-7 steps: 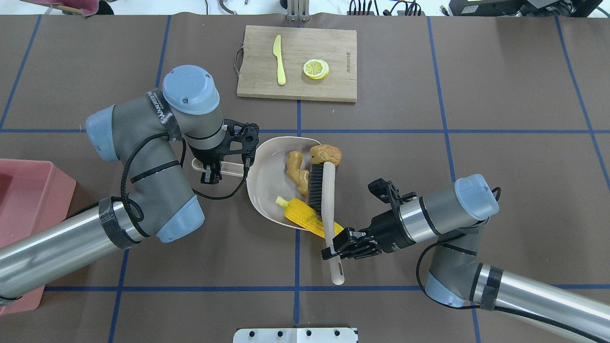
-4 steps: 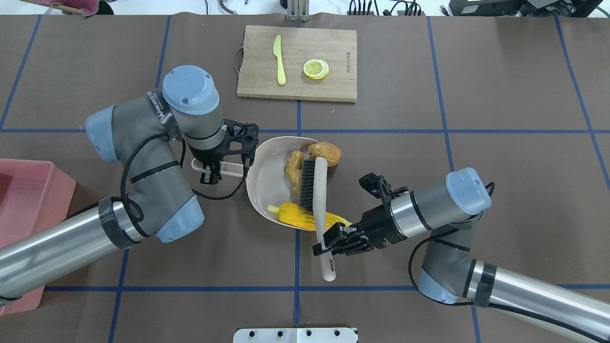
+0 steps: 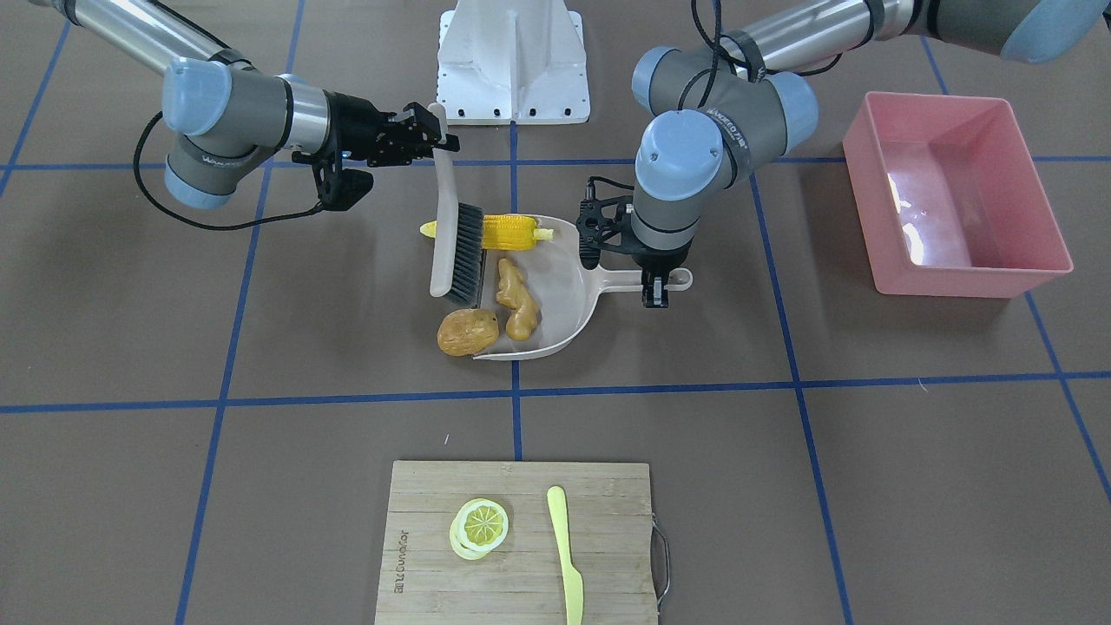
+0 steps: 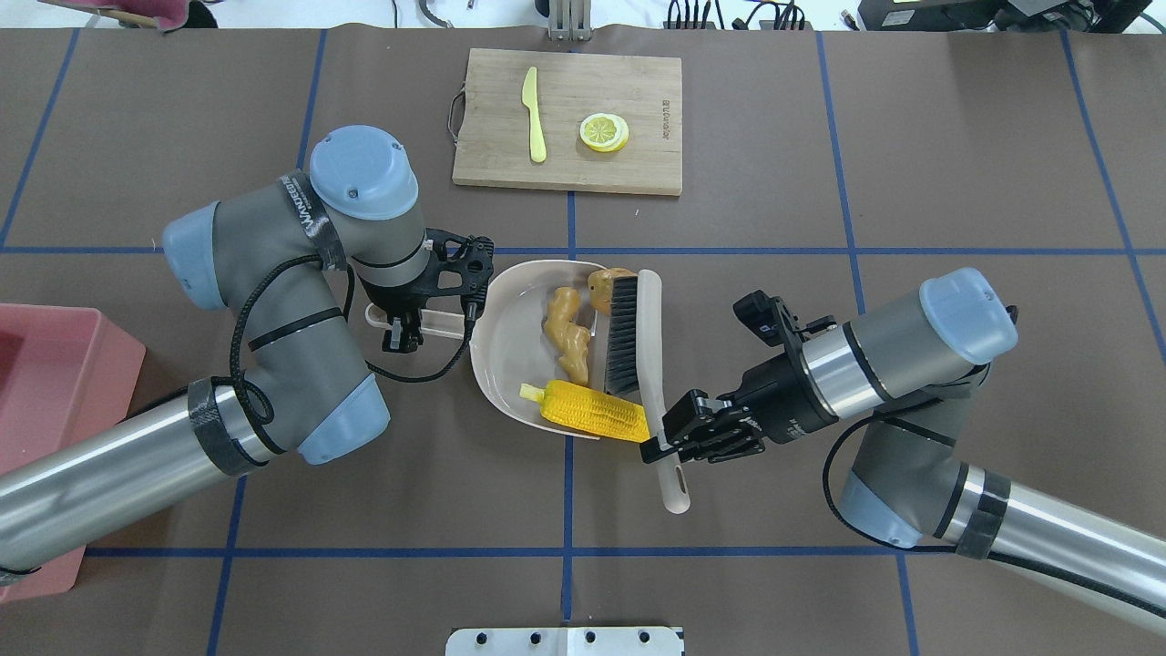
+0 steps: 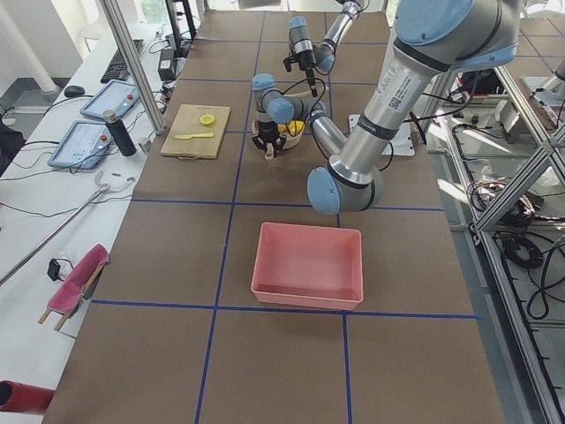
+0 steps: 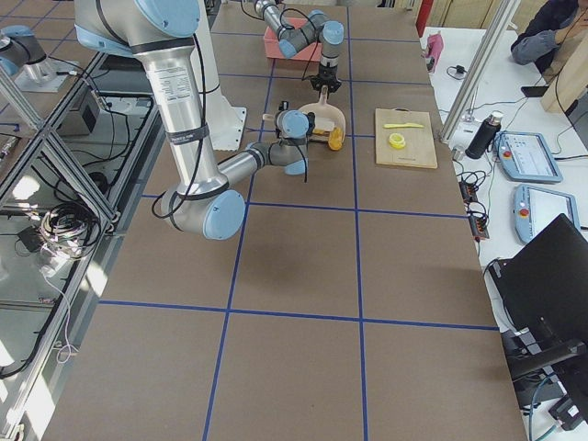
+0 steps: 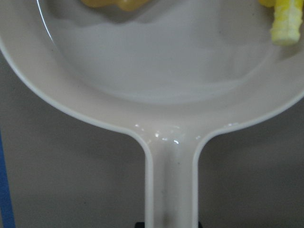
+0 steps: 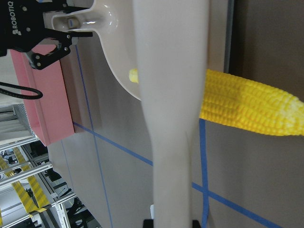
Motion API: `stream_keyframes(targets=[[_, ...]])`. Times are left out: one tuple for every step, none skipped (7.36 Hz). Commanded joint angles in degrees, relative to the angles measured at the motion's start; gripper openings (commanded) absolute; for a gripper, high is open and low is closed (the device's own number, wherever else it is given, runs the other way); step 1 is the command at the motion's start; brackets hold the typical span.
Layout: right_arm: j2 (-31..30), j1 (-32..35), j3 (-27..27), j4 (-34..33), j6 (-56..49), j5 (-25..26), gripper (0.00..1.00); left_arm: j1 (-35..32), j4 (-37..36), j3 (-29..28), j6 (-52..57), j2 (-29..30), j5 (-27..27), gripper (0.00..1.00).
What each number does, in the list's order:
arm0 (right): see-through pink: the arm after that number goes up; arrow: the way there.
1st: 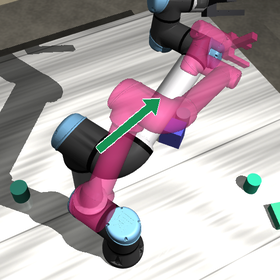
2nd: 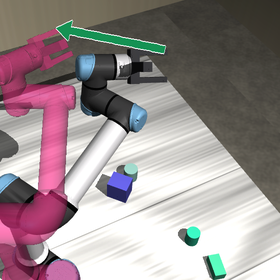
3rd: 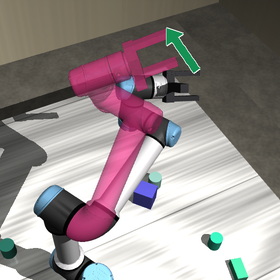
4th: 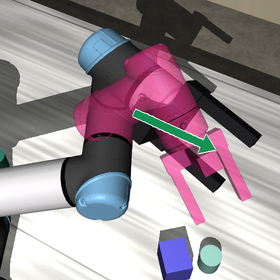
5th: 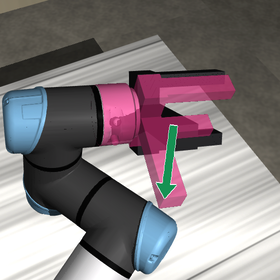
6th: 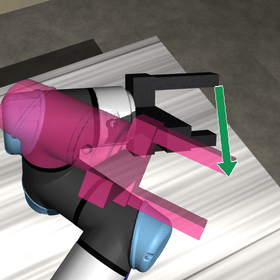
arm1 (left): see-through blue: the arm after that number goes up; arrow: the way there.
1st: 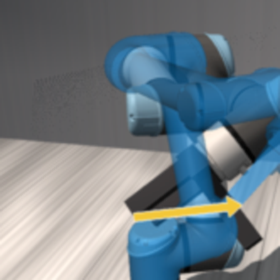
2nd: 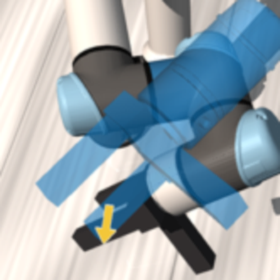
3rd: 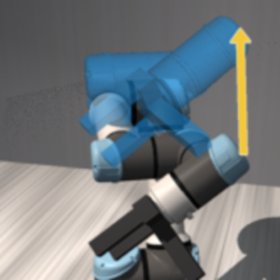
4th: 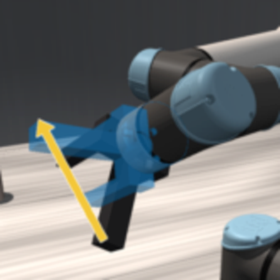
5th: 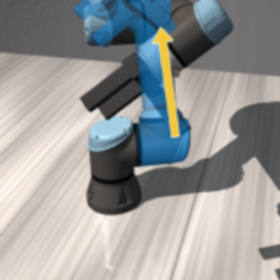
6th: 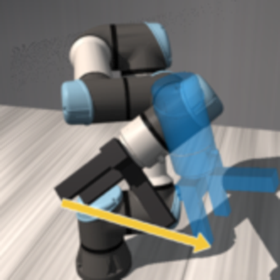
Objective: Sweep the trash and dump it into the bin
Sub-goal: 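Sweep the corn, potato and ginger into the dustpan with the right gripper's brush, then lift the brush back away from the dustpan with the right gripper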
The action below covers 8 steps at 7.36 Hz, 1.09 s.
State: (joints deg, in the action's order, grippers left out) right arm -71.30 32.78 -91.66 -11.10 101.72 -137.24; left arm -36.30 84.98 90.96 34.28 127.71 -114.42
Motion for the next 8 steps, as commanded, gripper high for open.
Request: stream_keyframes(targets=[[-2.43, 5.87, -0.45, -0.59, -0.47, -7.48, 0.00, 0.00, 0.01, 0.00, -0.09, 0.00, -0.01, 0.00], [-4.70, 6.33, 0.16, -0.15, -1.52, -8.03, 0.00, 0.00, 0.01, 0.00, -0.09, 0.00, 0.07, 0.00], [-5.94, 7.55, 1.82, -0.15, -4.49, -8.13, 0.00, 0.00, -0.08, -0.08, 0.00, -0.09, 0.16, 0.00], [-5.34, 9.48, 4.71, -0.67, -8.78, -8.65, 0.00, 0.00, -0.42, -0.09, 0.00, -0.09, 0.07, 0.00], [-2.90, 9.32, 7.87, -0.85, -10.74, -8.39, 0.00, 0.00, -1.56, 0.09, 0.00, 0.00, -0.01, 0.00], [-0.79, 9.85, 10.25, -0.76, -11.63, -8.57, 0.00, 0.00, -2.88, 0.26, 0.00, 0.00, 0.07, 0.00], [0.02, 10.20, 10.54, -0.76, -12.42, -8.31, 0.00, -0.09, -4.19, 0.44, 0.00, 0.08, -0.01, 0.00], [0.02, 11.59, 10.71, -0.76, -13.21, -9.35, 0.00, -0.09, -5.16, 0.44, 0.00, 0.17, 0.07, 0.00]])
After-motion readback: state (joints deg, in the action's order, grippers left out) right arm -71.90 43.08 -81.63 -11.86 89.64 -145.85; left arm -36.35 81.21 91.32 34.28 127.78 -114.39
